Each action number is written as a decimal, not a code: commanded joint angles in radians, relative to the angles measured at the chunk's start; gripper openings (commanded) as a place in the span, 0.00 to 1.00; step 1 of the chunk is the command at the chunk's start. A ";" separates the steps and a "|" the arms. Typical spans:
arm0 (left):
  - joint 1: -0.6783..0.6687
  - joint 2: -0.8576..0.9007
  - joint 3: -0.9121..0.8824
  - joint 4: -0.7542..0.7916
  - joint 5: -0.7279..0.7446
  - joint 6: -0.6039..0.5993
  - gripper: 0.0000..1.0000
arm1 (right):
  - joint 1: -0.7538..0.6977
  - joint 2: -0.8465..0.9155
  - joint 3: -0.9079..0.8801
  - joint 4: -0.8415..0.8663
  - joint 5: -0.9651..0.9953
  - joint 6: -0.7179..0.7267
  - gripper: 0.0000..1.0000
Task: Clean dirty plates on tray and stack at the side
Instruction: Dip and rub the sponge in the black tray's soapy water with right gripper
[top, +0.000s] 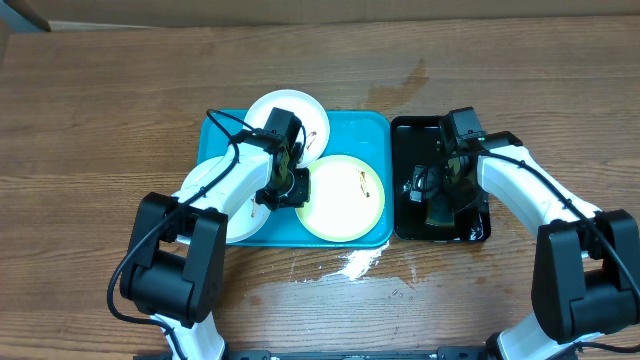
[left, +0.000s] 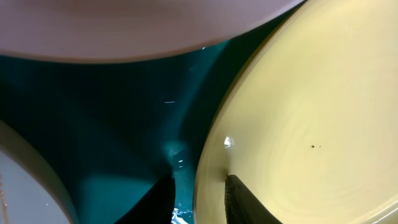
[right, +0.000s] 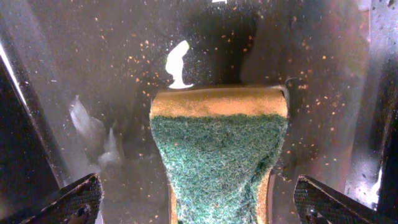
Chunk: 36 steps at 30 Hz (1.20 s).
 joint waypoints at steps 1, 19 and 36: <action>-0.004 0.006 -0.004 0.004 0.002 -0.002 0.35 | 0.005 0.005 -0.003 0.006 0.002 0.002 0.98; -0.004 0.005 -0.004 0.004 0.002 -0.002 0.13 | 0.005 0.005 -0.120 0.174 -0.031 0.027 0.49; -0.002 0.005 0.005 0.012 0.001 -0.002 0.04 | 0.004 -0.048 0.092 -0.010 -0.035 0.018 0.04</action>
